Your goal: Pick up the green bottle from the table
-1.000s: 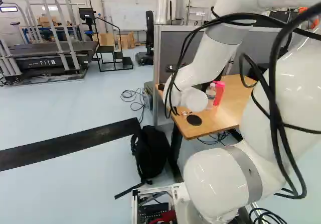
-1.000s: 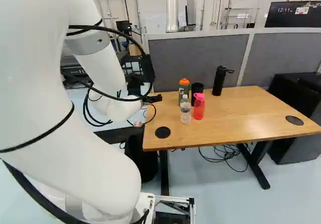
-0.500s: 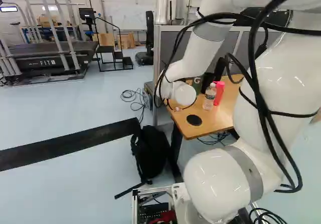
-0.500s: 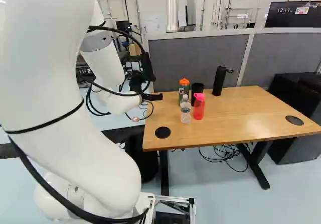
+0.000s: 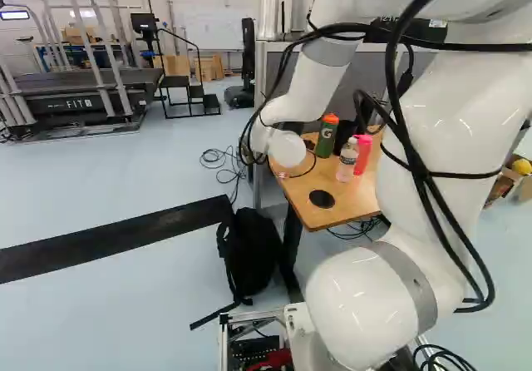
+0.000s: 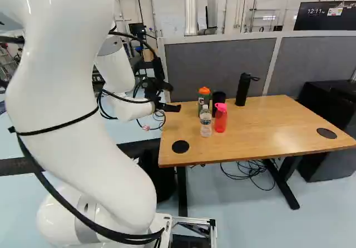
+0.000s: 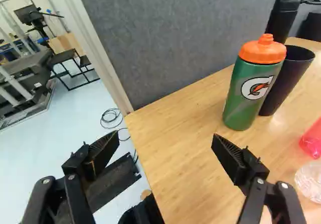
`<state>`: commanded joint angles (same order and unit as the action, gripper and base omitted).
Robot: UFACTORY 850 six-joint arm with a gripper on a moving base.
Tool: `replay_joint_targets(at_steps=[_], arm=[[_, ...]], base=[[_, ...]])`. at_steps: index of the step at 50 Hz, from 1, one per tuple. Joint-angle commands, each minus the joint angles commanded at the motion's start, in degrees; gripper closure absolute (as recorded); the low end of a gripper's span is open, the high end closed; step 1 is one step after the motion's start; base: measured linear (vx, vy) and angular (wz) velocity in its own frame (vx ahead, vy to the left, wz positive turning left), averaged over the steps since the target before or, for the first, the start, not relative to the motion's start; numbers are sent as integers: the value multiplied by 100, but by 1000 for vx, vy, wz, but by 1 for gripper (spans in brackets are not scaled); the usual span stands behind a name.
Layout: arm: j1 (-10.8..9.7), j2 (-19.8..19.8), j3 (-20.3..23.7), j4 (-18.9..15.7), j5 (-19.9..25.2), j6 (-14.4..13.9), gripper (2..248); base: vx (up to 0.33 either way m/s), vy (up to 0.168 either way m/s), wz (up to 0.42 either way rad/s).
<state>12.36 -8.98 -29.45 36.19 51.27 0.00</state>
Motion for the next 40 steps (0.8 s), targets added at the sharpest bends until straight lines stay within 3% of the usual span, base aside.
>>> replay_joint_targets(at_steps=[24,40], arm=[[382,-356,-410,1480,545,-35,3],[574,-476,-555,2482,689,-1107,3]], base=[[0,0,0],[0,0,0]])
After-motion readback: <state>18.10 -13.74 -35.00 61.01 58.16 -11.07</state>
